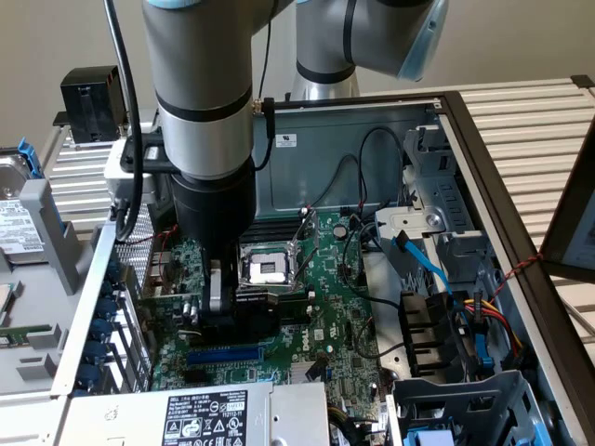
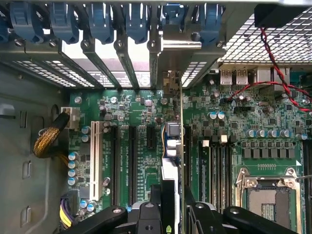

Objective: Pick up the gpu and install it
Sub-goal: 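Insert the gpu into the slot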

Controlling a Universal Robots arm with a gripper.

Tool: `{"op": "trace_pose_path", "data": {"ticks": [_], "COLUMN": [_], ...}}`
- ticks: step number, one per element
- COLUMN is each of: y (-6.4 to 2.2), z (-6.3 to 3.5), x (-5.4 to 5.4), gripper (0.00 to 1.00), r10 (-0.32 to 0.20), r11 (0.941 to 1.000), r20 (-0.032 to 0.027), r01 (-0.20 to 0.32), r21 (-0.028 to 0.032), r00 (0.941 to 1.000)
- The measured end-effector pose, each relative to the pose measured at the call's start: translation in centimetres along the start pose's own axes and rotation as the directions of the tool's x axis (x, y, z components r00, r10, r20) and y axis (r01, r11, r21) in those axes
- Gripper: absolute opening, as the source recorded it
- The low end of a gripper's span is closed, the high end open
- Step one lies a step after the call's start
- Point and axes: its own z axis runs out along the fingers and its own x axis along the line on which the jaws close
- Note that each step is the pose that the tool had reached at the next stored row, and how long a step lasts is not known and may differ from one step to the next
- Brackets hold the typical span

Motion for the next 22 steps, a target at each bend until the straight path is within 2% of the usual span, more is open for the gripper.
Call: {"op": "trace_pose_path", "data": {"ticks": [22], "y": [0.16], "z": [0.60], "x": [0.14], "gripper": [0.27], "r10": [0.000], "r11": [1.0000], "r20": [0.0000], "r01": [0.000], "r21": [0.0000], "r00": [1.0000]}}
